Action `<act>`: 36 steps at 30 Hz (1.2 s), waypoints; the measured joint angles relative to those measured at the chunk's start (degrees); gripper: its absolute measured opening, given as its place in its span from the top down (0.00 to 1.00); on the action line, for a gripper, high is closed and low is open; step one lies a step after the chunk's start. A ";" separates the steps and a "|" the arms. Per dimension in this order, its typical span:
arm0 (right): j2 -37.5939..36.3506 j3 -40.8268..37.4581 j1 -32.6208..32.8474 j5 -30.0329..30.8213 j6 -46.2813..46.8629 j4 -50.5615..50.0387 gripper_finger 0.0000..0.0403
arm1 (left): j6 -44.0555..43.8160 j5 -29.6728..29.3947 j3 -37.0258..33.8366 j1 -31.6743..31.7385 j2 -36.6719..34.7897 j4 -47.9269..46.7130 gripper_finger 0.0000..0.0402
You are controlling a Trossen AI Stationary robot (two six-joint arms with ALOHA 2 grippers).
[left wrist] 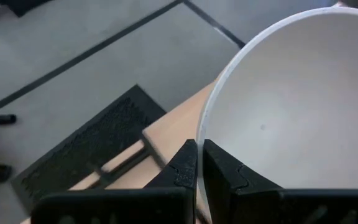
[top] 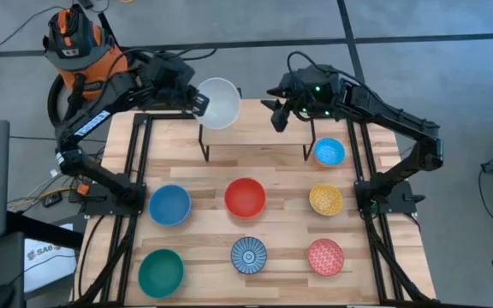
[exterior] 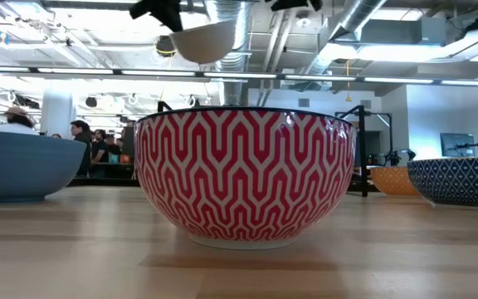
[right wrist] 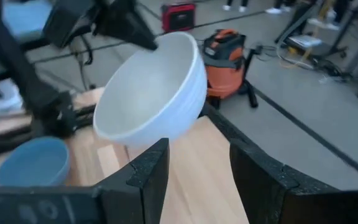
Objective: Place and stack bowls onto a shelf
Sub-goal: Put the white bowl on the shelf
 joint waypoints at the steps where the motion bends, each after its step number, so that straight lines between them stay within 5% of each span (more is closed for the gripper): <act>1: 0.32 0.48 -0.42 0.40 1.32 0.19 0.52 | 0.18 0.18 0.38 -0.01 0.70 0.63 1.00; 15: 0.74 3.19 -5.26 0.78 8.10 2.35 0.51 | 4.47 0.05 2.69 -0.88 4.37 5.90 1.00; 26: 0.65 3.19 -1.07 0.39 -13.80 8.50 0.51 | 10.60 1.51 2.69 -1.91 4.40 8.16 1.00; 36: 4.04 3.34 -0.58 7.36 -2.95 9.35 0.51 | 5.90 -2.29 0.55 -2.11 4.68 9.27 1.00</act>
